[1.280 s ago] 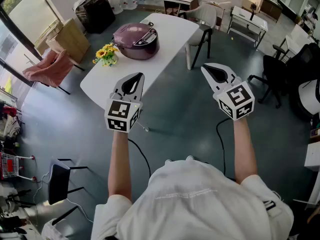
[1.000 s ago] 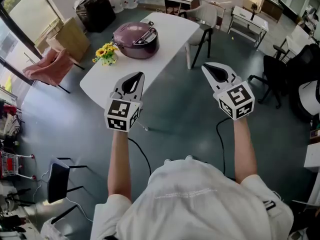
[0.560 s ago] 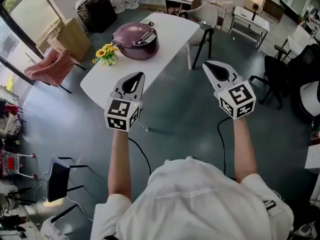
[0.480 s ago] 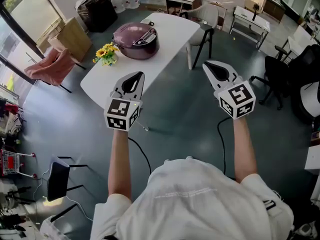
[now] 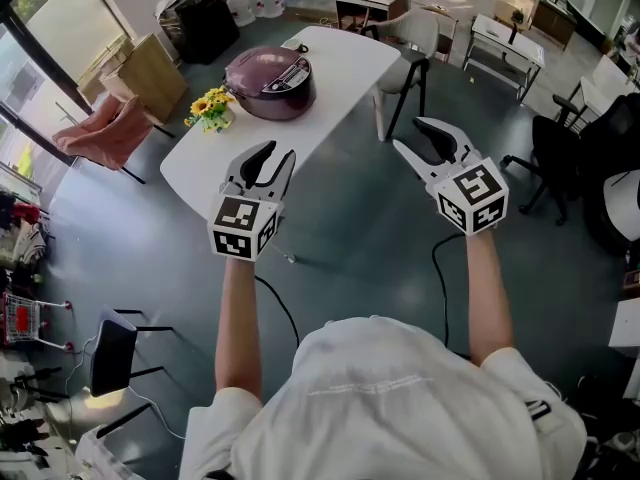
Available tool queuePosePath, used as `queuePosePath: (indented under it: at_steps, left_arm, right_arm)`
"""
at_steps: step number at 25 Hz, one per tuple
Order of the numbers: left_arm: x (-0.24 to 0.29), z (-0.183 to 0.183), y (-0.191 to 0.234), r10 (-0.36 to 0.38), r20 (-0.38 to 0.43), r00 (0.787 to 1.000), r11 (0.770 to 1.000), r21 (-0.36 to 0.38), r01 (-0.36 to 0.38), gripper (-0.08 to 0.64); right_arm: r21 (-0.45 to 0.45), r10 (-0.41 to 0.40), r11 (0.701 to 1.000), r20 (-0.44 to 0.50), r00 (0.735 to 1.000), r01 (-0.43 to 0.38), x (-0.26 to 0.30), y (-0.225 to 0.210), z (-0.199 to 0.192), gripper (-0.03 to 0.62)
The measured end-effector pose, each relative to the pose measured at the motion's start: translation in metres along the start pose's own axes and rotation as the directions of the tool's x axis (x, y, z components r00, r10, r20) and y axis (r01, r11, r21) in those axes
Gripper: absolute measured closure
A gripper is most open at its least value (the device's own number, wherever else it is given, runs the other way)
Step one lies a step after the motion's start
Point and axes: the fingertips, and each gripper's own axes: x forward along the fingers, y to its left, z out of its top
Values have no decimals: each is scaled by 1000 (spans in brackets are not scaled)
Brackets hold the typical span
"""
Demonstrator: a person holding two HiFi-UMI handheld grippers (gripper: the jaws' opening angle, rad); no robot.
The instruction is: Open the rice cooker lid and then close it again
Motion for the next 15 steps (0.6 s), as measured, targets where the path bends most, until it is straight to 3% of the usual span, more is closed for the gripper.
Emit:
queuePosePath:
  at_steps: [15]
  left_arm:
    - [15,6,-41,36,-19,999,999,-20,-36,411]
  right_arm:
    - [12,30,999,34,999,-30,-33,-31,-18,364]
